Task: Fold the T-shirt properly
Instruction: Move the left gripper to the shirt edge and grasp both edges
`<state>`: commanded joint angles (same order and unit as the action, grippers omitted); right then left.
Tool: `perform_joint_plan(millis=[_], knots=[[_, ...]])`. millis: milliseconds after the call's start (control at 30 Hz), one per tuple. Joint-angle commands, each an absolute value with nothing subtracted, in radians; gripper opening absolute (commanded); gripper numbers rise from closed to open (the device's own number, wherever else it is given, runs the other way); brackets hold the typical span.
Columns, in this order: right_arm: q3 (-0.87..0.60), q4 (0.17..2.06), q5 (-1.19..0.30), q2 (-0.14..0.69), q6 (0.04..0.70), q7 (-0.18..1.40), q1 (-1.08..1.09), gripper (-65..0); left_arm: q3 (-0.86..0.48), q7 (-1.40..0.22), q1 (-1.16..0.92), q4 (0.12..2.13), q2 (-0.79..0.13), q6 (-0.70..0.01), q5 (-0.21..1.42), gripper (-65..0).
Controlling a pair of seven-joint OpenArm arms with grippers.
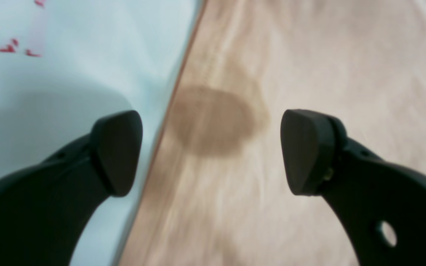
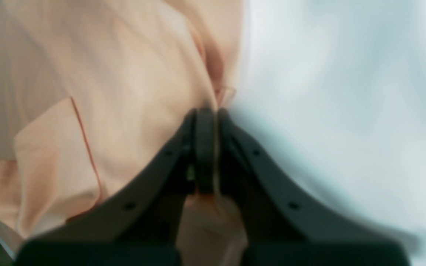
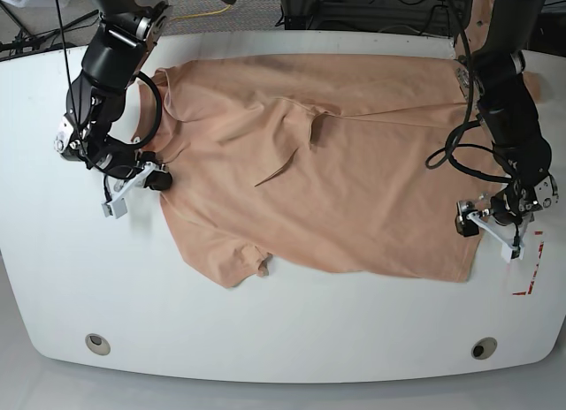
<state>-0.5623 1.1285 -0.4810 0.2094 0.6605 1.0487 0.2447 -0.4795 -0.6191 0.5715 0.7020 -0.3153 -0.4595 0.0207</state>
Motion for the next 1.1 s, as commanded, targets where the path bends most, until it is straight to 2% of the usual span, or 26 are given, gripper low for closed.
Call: perform_joint_plan(millis=[200, 367, 533, 667, 733, 833, 867, 933, 1100], knots=[[-0.561, 1.13, -0.483, 0.189, 0.661, 1.049, 0.245, -65.0, -0.453, -0.567, 0.61, 0.588, -0.321, -0.472, 0.021, -9.6], [-0.561, 1.13, -0.481, 0.182, 0.661, 1.049, 0.246, -65.0, -0.427, -0.622, 0.627, 0.582, -0.297, -0.588, 0.022, -10.4], [-0.561, 1.13, -0.481, 0.176, 0.661, 1.049, 0.248, -65.0, -0.427, -0.671, 0.622, 0.587, -0.283, -0.641, 0.021, -16.4], [-0.561, 1.13, -0.481, 0.176, 0.661, 1.049, 0.248, -65.0, -0.427, -0.653, 0.616, 0.587, -0.283, -0.641, 0.021, -28.8], [-0.561, 1.13, -0.479, 0.176, 0.661, 1.047, 0.248, -65.0, -0.427, -0.625, 0.601, 0.587, -0.283, -0.639, 0.021, -40.3], [-0.561, 1.13, -0.478, 0.176, 0.661, 1.047, 0.248, -65.0, -0.427, -0.562, 0.591, 0.585, -0.282, -0.631, 0.016, -61.7], [-0.561, 1.13, -0.476, 0.176, 0.661, 1.047, 0.248, -65.0, -0.427, -0.55, 0.591, 0.584, -0.282, -0.618, 0.015, -65.0], [-0.561, 1.13, -0.476, 0.176, 0.661, 1.047, 0.248, -65.0, -0.409, -0.539, 0.591, 0.587, -0.28, -0.576, 0.016, -64.0], [-0.561, 1.156, -0.479, 0.176, 0.662, 1.047, 0.248, -65.0, -0.384, -0.544, 0.591, 0.619, -0.278, -0.561, 0.021, -64.7]])
